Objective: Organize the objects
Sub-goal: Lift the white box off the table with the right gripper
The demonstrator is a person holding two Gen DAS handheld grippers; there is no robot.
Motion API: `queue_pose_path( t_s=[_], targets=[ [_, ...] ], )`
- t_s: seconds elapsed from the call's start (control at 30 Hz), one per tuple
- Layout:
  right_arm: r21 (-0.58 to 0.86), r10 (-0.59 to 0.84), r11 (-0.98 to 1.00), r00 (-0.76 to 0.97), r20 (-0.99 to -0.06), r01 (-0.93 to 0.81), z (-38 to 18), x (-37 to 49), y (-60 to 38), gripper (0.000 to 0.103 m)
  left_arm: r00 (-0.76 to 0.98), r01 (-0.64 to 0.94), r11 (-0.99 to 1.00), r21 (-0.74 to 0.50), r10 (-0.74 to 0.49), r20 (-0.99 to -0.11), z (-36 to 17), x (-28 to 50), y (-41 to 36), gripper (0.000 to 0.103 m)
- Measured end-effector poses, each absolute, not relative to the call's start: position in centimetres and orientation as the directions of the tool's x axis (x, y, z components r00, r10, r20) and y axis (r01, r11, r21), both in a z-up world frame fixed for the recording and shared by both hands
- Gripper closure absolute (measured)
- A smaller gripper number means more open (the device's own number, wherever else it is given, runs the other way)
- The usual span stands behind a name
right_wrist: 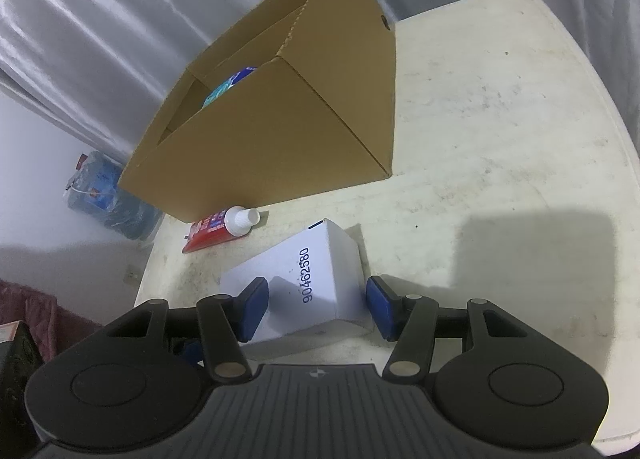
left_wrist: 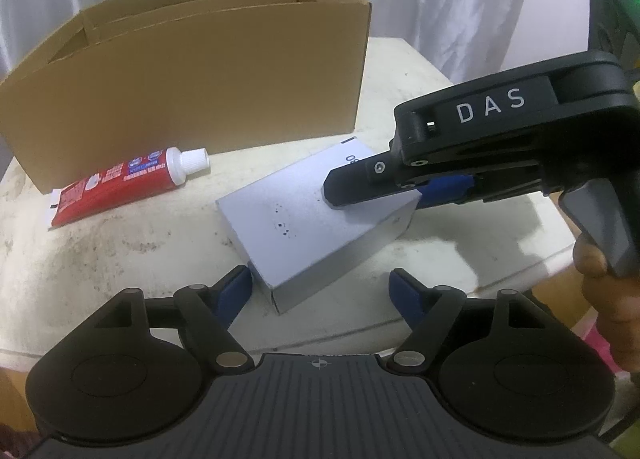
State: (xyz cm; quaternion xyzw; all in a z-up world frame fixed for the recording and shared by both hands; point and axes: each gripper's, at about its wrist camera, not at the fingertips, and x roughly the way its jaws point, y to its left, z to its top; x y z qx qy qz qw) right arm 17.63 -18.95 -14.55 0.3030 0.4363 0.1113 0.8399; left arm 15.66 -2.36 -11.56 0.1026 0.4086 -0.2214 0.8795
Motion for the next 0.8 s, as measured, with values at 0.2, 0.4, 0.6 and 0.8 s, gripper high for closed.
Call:
queue_pose_path(
  t_s=[0.2,0.4,0.6,0.8],
  targets=[
    [0.591,0.440,0.803,0.594,-0.674,0.076,-14.36,17.69,-18.67,0.045,0.568,0.474,0.881,-0.008,-0.312,-0.762,-12.06,15.74,-2.34,0.028],
    [0.590,0.439,0.803,0.593,-0.675,0.078,-14.38,17.76,-18.65,0.045,0.570,0.483,0.875,0.009,-0.307,-0.762,-12.05,15.66,-2.41,0.028],
    [0.585,0.434,0.807,0.589,-0.682,0.083,-14.30,17.93,-18.57,0.044,0.571,0.487,0.873,0.012,-0.308,-0.761,-11.98,15.70,-2.74,0.028],
    [0.576,0.426,0.813,0.582,-0.693,0.090,-14.18,18.14,-18.39,0.044,0.572,0.488,0.873,-0.003,-0.322,-0.754,-12.15,15.57,-2.40,0.028]
  ],
)
